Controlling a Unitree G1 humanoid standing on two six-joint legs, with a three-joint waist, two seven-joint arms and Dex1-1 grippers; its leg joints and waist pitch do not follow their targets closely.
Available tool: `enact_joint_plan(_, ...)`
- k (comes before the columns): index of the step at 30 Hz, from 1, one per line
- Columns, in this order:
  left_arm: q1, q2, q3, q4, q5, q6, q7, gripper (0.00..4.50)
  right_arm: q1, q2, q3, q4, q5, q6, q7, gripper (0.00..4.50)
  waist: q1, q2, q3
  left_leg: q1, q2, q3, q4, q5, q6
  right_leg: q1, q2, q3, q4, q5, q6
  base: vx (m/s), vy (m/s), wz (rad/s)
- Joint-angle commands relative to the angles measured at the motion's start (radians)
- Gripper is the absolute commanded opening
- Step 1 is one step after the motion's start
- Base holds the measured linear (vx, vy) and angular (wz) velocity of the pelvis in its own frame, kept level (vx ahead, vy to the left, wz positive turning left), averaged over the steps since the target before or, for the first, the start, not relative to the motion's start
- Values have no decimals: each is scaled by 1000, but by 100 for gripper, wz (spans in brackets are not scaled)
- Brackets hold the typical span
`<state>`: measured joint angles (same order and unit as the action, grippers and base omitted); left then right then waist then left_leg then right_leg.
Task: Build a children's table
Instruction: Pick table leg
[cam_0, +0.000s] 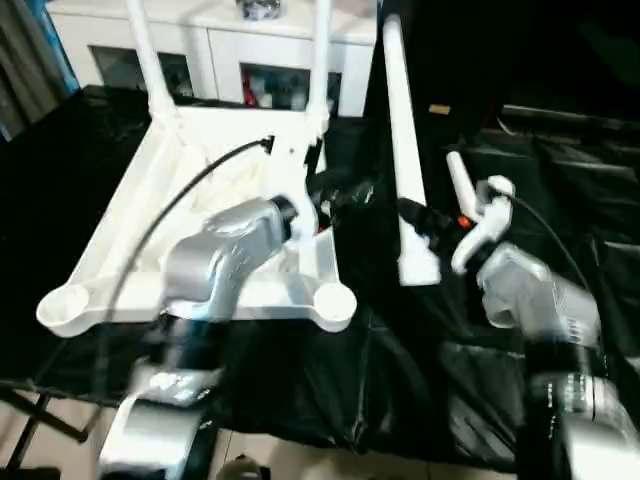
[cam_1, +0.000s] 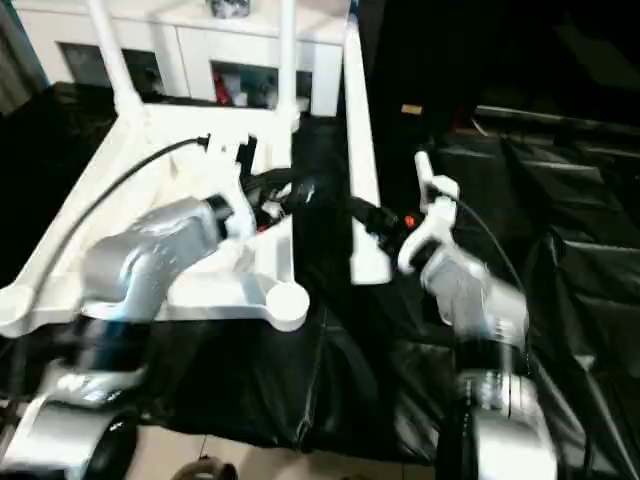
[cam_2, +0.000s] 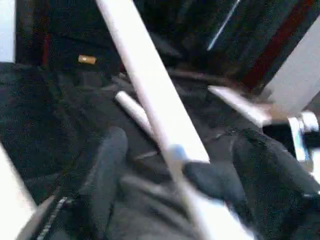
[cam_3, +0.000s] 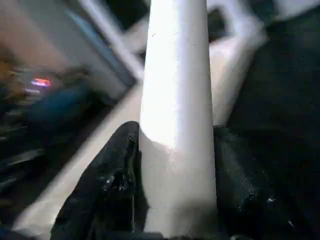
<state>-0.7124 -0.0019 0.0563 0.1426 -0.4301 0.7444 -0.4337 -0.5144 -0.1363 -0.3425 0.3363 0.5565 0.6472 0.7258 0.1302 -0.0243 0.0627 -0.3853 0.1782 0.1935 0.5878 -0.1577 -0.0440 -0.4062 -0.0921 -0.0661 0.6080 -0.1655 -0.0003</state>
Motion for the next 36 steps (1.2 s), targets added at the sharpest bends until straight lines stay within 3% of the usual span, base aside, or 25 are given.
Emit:
enact_joint_plan(1, -19, -26, 20, 5, -39, 27, 8, 404, 7, -5, 8, -91, 59, 28, 38, 184, 8, 0, -80, 21, 46, -24, -65, -227, 21, 52, -59, 35, -73, -216, -206, 0, 0, 0)
enact_joint_plan(5, -25, -66, 28, 11, -45, 54, 23, 435, 70, 11, 58, -221, 121, 67, 83, 184, 16, 0, -74, 23, 47, -25, -70, -269, 6, 46, -60, 36, -89, -321, -157, 0, 0, 0)
enact_joint_plan(6, -26, -70, 30, 13, -55, 57, 26, 435, 77, 12, 69, -235, 122, 71, 87, 184, 17, 12, -73, 22, 48, -28, -74, -285, -6, 45, -59, 36, -92, -333, -147, 0, 0, 0)
enact_joint_plan(12, -37, -92, 53, 2, -108, 72, 38, 450, 97, 14, 110, -267, 99, 67, 89, 183, 17, 7, -71, 22, 46, -33, -78, -318, -29, 42, -62, 35, -98, -390, -122, 0, 0, 0)
enact_joint_plan(13, -37, -94, 56, -5, -118, 76, 37, 450, 98, 16, 118, -273, 89, 61, 83, 183, 17, 8, -71, 22, 46, -33, -78, -319, -30, 42, -62, 35, -98, -392, -115, 0, 0, 0)
enact_joint_plan(14, -37, -97, 60, -9, -116, 77, 46, 433, 99, 15, 129, -281, 78, 53, 69, 183, 16, 1, -70, 21, 46, -32, -78, -317, -29, 42, -61, 35, -99, -392, -112, 0, 0, 0)
enact_joint_plan(19, -42, -102, 69, -7, -72, 86, 114, 408, 98, 15, 188, -318, 16, 9, 8, 183, 15, 5, -72, 19, 47, -33, -79, -290, -36, 42, -60, 37, -94, -359, -99, 0, 0, 0)
enact_joint_plan(22, -47, -116, 89, 28, -32, 47, 213, 377, 83, 26, 244, -329, -76, -50, -62, 183, 13, 2, -72, 17, 46, -32, -78, -276, -37, 42, -60, 38, -94, -341, -92, 0, 0, 0)
enact_joint_plan(25, -51, -128, 107, 48, -25, 11, 256, 350, 71, 39, 277, -331, -122, -71, -108, 183, 13, 4, -73, 16, 46, -33, -79, -273, -35, 43, -59, 38, -92, -325, -96, 0, 0, 0)
enact_joint_plan(27, -51, -132, 115, 55, -22, -4, 278, 332, 61, 51, 304, -333, -160, -87, -140, 183, 12, 9, -77, 18, 48, -34, -79, -252, -34, 44, -57, 37, -85, -261, -112, 0, 0, 0)
enact_joint_plan(36, -51, -161, 143, 53, -11, -34, 355, 271, 47, 100, 373, -351, -231, -141, -229, 183, 13, 9, -79, 17, 47, -29, -75, -195, -12, 50, -56, 38, -72, -124, -156, 0, 0, 0)
